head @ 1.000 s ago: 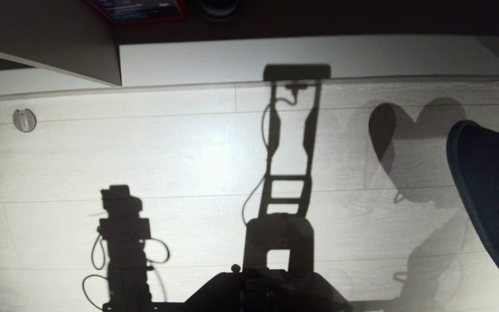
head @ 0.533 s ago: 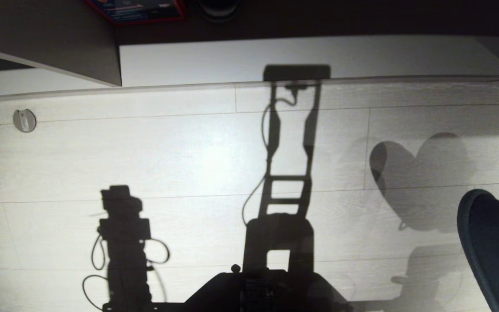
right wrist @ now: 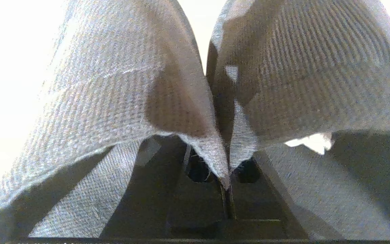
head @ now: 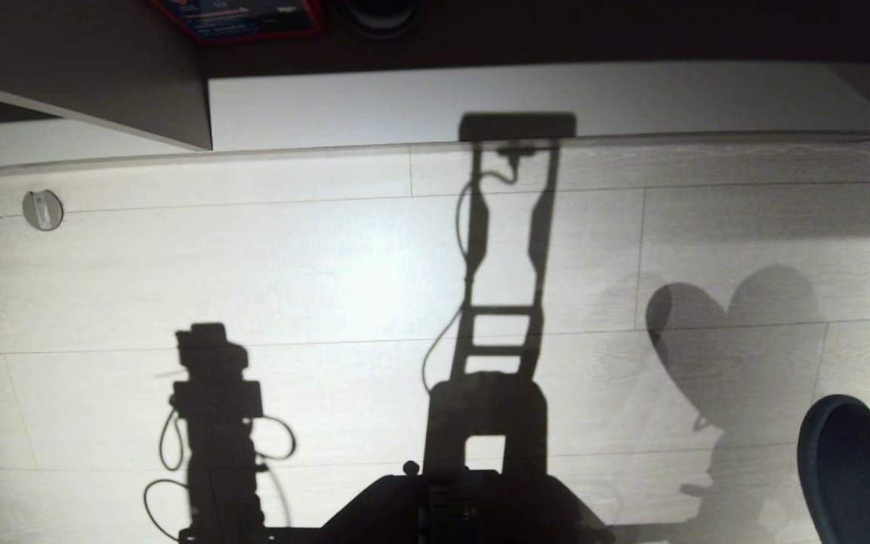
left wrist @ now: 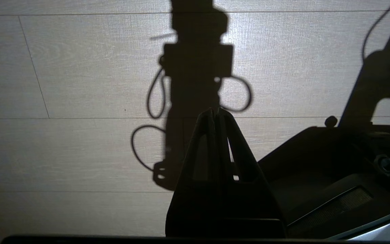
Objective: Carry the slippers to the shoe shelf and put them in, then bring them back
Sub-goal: Place the slippers on the floor
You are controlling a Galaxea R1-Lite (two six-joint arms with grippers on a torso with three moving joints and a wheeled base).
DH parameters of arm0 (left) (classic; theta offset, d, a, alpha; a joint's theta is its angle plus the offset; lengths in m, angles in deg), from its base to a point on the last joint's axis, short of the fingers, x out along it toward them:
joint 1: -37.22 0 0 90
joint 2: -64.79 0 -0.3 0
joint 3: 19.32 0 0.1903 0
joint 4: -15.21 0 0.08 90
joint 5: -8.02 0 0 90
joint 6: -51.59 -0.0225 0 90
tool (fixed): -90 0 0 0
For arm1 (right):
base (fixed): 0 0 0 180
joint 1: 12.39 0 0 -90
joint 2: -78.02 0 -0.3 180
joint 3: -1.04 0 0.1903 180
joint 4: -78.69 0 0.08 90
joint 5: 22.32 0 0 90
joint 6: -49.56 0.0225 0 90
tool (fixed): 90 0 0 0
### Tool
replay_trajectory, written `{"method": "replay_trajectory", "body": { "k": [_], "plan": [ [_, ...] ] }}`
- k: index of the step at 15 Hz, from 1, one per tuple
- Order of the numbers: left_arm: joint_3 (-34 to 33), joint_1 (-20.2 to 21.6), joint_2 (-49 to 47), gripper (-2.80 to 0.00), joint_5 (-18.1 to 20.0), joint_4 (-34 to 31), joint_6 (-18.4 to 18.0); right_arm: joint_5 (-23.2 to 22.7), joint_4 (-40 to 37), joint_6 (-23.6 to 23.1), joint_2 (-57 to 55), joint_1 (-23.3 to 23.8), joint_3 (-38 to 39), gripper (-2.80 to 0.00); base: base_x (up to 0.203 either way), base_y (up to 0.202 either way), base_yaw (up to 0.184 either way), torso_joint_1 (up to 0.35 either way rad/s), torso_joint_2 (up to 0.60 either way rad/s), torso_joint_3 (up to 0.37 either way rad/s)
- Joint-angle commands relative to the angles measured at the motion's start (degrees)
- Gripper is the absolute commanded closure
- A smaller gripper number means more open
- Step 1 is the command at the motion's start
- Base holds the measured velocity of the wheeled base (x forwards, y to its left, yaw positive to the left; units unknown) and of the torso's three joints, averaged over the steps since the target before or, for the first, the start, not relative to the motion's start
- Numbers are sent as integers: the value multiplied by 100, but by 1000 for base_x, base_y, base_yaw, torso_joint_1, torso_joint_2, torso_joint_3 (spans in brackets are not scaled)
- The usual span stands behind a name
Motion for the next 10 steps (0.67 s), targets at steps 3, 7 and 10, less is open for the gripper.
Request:
{"method": "replay_trajectory", "body": {
  "k": [3,7,10],
  "plan": [
    [0,0,0,0,-2,1,4,12,-302,-18,652,29,34,0,0,0,0,0,0,0],
    [0,0,0,0,-2,1,4,-22,-733,3,893,29,34,0,0,0,0,0,0,0],
    [0,0,0,0,-2,1,4,-48,-959,100,885,24,34,0,0,0,0,0,0,0]
  ]
}}
